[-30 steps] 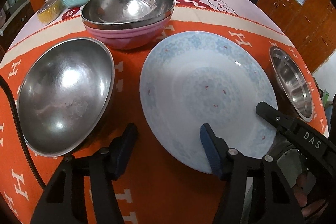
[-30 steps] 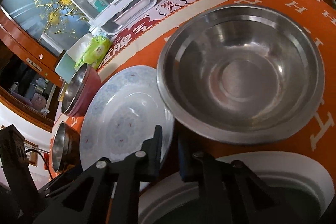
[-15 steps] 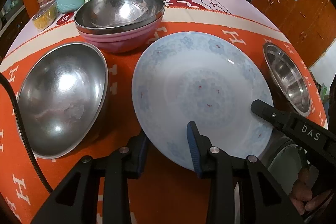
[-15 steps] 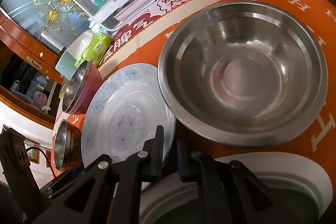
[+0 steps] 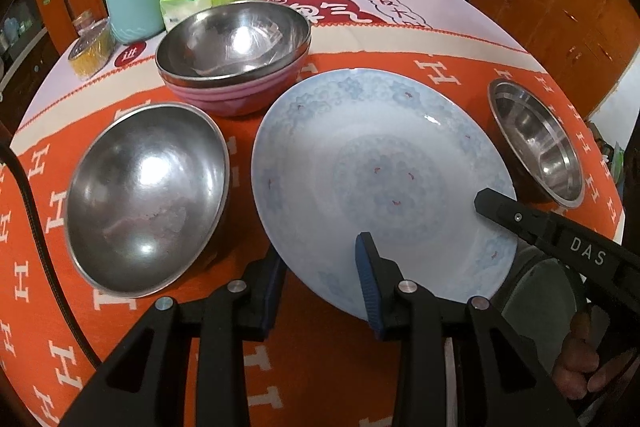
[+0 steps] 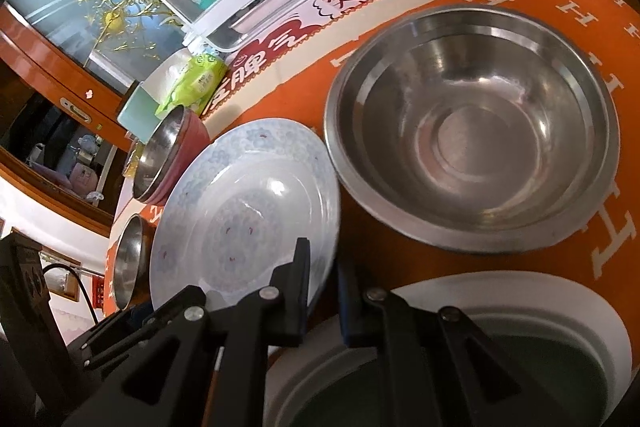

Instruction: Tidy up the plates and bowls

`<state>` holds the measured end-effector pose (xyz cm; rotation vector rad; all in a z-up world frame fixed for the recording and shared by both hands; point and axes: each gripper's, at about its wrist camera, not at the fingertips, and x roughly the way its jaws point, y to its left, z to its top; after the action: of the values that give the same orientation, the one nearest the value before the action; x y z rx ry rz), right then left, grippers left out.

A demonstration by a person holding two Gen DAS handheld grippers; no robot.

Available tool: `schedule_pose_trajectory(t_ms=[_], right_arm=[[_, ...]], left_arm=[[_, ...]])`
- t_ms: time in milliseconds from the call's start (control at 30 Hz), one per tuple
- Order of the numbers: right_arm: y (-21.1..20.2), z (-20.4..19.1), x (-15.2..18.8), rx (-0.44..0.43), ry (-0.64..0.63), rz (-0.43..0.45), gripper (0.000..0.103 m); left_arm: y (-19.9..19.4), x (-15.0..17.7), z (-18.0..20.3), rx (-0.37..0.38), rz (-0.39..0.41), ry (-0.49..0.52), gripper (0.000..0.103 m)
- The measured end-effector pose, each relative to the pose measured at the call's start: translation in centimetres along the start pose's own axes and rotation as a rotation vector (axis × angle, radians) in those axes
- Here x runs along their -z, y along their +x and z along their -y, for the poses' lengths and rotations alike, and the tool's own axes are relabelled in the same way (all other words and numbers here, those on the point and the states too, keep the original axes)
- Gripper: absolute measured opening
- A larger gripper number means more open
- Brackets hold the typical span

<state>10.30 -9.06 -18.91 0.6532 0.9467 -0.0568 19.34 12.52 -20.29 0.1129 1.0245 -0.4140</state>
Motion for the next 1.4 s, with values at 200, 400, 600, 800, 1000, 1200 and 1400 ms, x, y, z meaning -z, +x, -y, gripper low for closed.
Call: schedule_pose_trajectory(t_ms=[200, 400, 600, 800, 1000, 1200, 1400], right_arm=[[-1.2, -0.7, 0.2, -0.014, -0.031, 0.021, 0.012], [-2.5, -1.0, 0.9, -0.029, -0.041, 0.043, 0.012], [-4.4, -1.2, 1.8, -0.042, -0.052, 0.079, 0.012], [-6.7, -1.2, 2.7, -0.046, -0.059, 0.123, 0.013], [-8.9, -0.4, 3.7, -0.044, -0.049, 0.155, 0.013], [-10.9, 0.6, 4.9, -0.029, -0.030, 0.177, 0.013], [-12.5, 2.0, 6.0, -0.006, -0.011, 0.186, 0.013]], left_arm=[[-1.6, 0.3, 0.3, -0.001, 0.031, 0.040, 0.033], [-3.4, 0.7, 0.6, 0.003, 0.060, 0.075, 0.033], [-5.4, 1.2, 1.1, 0.017, 0.090, 0.114, 0.033], [-7.0, 1.8, 2.1, 0.028, 0.110, 0.157, 0.033], [-8.5, 2.5, 3.5, 0.044, 0.130, 0.197, 0.033], [-9.5, 3.4, 5.1, 0.066, 0.133, 0.225, 0.033], [-9.7, 4.7, 6.8, 0.097, 0.105, 0.243, 0.033]])
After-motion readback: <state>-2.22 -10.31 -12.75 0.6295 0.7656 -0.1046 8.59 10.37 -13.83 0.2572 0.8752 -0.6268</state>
